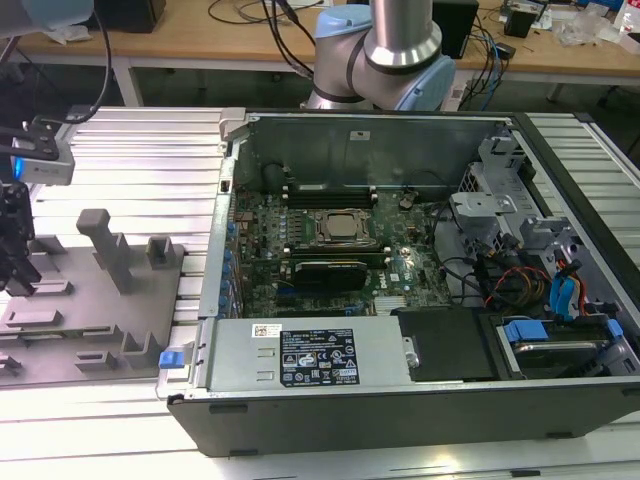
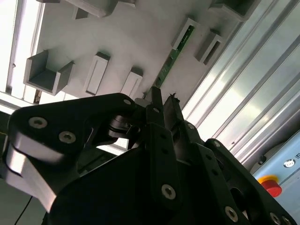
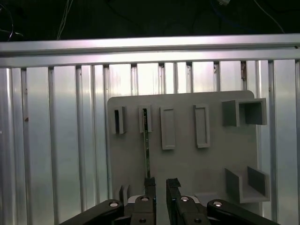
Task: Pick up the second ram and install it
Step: 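Pick up the second ram and move it above second insertion slot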
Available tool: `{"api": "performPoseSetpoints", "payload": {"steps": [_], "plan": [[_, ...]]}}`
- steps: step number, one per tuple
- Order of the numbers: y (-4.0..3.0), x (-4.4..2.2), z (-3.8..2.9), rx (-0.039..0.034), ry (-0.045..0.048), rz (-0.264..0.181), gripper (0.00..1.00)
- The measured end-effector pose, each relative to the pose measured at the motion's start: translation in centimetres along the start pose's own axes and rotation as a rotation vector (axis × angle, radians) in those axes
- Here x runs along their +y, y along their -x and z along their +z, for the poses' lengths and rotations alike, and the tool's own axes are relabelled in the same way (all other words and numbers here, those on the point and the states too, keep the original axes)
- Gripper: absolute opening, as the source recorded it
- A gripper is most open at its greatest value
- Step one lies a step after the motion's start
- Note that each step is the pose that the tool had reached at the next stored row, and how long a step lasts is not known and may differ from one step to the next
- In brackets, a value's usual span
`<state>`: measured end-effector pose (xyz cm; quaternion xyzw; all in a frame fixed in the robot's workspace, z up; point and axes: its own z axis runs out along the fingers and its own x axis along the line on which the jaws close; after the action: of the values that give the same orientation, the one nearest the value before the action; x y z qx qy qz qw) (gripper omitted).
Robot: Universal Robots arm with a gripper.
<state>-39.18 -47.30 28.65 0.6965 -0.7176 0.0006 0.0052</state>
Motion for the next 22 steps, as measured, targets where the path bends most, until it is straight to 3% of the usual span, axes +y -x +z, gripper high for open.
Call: {"api": "performPoseSetpoints", "payload": {"steps": [14, 20, 22], "plan": [[0.02, -0.01, 1.99, 0.0000, 0.0000, 0.000, 0.24], [0.02, -0.01, 2.48, 0.0001, 0.0000, 0.000, 0.24], [-0.34, -0.02, 2.74, 0.0000, -0.0001, 0.000, 0.24]]}}
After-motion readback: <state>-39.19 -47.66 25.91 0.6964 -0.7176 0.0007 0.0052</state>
